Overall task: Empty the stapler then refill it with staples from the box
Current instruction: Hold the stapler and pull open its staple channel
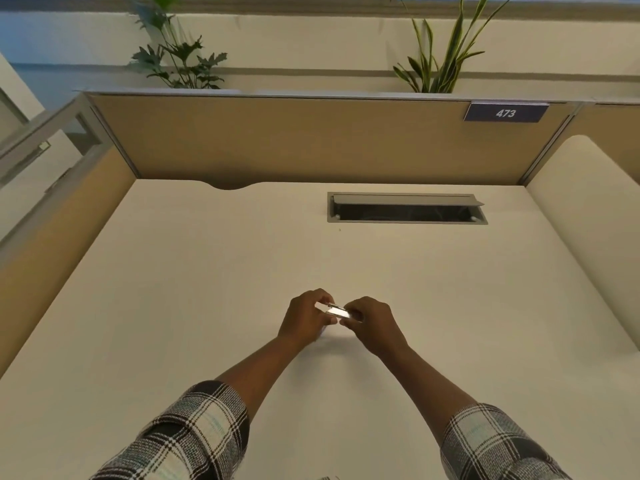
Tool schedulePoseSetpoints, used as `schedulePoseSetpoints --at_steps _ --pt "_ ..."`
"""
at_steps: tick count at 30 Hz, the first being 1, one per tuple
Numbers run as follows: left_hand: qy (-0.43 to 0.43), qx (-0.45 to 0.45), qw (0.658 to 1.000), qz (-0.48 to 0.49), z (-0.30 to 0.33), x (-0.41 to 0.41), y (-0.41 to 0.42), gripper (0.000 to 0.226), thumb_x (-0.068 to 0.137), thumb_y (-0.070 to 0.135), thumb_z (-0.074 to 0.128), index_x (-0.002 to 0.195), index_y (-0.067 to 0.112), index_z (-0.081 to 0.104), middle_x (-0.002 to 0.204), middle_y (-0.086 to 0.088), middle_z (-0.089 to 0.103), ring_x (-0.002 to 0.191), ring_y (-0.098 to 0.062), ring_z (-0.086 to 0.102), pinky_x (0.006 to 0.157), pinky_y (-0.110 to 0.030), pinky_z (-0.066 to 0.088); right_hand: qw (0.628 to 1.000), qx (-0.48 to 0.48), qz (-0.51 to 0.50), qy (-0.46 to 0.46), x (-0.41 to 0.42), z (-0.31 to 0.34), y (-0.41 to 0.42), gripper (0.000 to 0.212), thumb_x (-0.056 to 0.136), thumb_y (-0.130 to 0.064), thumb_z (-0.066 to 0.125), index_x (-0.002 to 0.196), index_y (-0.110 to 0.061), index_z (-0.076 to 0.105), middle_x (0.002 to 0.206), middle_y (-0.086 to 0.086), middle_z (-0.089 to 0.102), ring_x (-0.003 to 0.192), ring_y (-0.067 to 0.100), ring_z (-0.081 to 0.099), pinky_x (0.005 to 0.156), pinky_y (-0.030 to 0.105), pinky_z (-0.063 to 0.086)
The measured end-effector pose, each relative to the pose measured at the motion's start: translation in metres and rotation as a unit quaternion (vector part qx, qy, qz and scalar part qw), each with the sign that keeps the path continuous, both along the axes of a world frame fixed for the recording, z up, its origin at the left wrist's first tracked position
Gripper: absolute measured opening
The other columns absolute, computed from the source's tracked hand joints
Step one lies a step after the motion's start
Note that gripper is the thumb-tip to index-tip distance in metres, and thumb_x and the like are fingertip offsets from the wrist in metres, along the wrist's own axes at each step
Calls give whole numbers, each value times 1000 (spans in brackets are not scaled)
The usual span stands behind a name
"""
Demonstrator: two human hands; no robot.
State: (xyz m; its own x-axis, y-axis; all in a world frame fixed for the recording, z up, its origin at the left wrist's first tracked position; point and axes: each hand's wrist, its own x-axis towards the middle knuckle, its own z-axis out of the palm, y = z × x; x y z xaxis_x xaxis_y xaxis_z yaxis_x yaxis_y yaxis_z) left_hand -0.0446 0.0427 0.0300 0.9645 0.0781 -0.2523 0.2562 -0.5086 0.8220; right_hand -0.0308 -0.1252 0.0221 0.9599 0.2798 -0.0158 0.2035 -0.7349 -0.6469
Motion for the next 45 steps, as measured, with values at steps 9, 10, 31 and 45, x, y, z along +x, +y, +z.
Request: schedulePoseSetpoints --at_steps 9,10,31,45 --pt "-45 -5 999 -18 1 -9 12 35 70 3 79 95 24 66 98 10 69 79 -13 70 74 -34 58 999 7 11 -49 -7 4 7 23 76 -17 78 96 -12 69 88 3 66 77 18 60 70 28 48" --pt "-47 -3 999 -14 1 -9 12 31 70 4 79 91 24 66 93 9 70 78 -11 70 73 -33 57 999 8 10 -50 -8 4 8 21 76 -17 77 95 -12 69 87 2 66 76 18 60 70 28 48" --pt "-80 1 996 -30 5 -12 22 37 62 11 86 91 26 70 89 15 71 83 -9 66 75 -33 57 993 3 4 -117 -15 8 10 23 74 -17 81 93 -12 69 87 0 69 76 16 61 70 14 35" --pt "-96 -1 995 -31 8 -13 22 42 61 16 88 97 29 71 96 16 71 86 -10 64 76 -30 56 993 18 4 -117 -14 9 6 27 73 -19 82 96 -14 69 91 0 68 79 17 62 74 27 44"
